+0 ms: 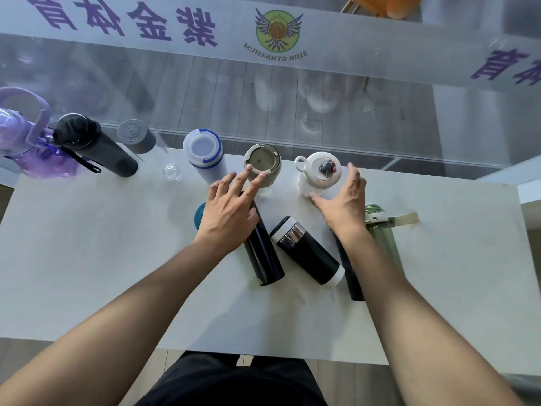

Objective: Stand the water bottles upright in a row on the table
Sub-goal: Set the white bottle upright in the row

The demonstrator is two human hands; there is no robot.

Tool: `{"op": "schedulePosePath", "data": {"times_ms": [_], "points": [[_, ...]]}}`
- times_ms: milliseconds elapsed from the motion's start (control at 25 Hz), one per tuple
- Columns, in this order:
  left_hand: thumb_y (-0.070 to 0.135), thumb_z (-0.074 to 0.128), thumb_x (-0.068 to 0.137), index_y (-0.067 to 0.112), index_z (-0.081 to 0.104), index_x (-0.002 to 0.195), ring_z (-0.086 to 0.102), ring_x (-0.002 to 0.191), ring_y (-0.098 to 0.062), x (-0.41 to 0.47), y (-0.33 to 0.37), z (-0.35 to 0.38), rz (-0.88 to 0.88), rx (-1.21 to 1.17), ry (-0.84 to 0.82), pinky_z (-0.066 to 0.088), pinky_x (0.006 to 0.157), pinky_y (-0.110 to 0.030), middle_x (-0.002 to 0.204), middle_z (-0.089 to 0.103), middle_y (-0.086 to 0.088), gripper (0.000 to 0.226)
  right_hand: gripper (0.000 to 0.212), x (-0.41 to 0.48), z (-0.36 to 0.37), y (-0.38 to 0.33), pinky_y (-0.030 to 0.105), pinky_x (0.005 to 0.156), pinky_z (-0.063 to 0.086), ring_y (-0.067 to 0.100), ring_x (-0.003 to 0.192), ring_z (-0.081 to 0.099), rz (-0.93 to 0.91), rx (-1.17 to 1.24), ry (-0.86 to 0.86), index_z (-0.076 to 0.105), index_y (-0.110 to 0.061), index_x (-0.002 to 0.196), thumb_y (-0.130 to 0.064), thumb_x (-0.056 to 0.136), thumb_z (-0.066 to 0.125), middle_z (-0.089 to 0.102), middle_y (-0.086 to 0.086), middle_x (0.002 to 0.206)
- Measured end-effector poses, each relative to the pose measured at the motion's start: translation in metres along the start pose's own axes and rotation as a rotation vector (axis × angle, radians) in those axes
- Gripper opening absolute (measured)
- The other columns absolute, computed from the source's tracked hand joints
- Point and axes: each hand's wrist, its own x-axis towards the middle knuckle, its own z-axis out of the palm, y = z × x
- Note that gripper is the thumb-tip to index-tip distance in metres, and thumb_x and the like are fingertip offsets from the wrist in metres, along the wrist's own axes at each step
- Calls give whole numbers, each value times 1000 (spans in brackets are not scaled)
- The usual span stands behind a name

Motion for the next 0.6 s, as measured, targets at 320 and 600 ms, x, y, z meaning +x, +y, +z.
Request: {"op": "schedulePosePath", "data": {"times_ms": [320,600], "points": [[29,73,78,32,37,144,48,113,-33,-55,-34,-7,-217,-289,-39,44,100,-45,134,47,-4,75,71,-109,33,-14,29,111,33,24,131,46,-49,-16,-136,42,-17,147,-29,85,73,44,8,140],[34,79,69,28,47,136,49,102,-26,-55,-16,-56,-61,-327,136,45,88,-35,124,51,1,74,77,-143,22,-68,32,105,45,10,122,51,-323,90,-310,42,-33,144,-30,75,76,53,-8,129]]}}
